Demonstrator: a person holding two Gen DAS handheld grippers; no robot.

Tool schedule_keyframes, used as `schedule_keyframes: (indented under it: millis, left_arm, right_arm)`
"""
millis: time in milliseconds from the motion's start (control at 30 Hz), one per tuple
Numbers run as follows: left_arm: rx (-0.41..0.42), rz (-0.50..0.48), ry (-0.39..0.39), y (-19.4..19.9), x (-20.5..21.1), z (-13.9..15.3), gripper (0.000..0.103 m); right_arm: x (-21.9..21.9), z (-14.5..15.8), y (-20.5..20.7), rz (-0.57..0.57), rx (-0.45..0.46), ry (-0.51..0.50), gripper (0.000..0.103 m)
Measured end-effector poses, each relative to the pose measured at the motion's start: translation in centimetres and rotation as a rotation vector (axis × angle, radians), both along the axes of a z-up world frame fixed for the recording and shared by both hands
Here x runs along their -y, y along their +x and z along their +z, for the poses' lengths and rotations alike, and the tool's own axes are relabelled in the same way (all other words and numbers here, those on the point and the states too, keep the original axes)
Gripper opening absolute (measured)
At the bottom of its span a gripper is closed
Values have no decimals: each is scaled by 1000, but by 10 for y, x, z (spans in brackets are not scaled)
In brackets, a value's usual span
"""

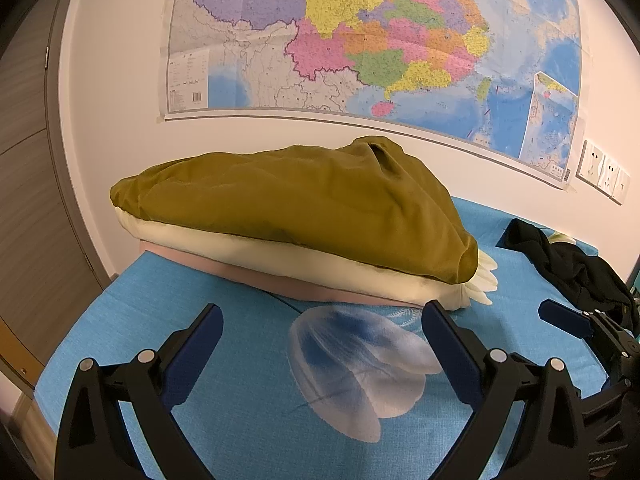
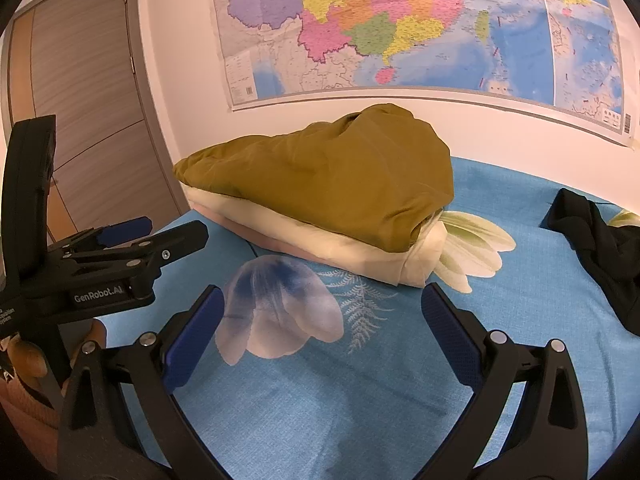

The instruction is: Fold large clothes

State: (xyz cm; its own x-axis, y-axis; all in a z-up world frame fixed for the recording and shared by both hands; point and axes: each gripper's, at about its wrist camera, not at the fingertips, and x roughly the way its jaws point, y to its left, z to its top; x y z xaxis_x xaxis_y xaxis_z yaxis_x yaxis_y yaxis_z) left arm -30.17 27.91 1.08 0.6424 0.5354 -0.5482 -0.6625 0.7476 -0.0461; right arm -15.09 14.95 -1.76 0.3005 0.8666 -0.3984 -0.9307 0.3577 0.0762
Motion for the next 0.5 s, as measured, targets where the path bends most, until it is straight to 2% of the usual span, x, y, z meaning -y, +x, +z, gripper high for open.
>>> schedule_keyframes:
  millis: [500]
  left_arm:
    - [0,0,-1,0,0,0,96]
  right_arm:
    - [1,0,1,-1,-1,6,97]
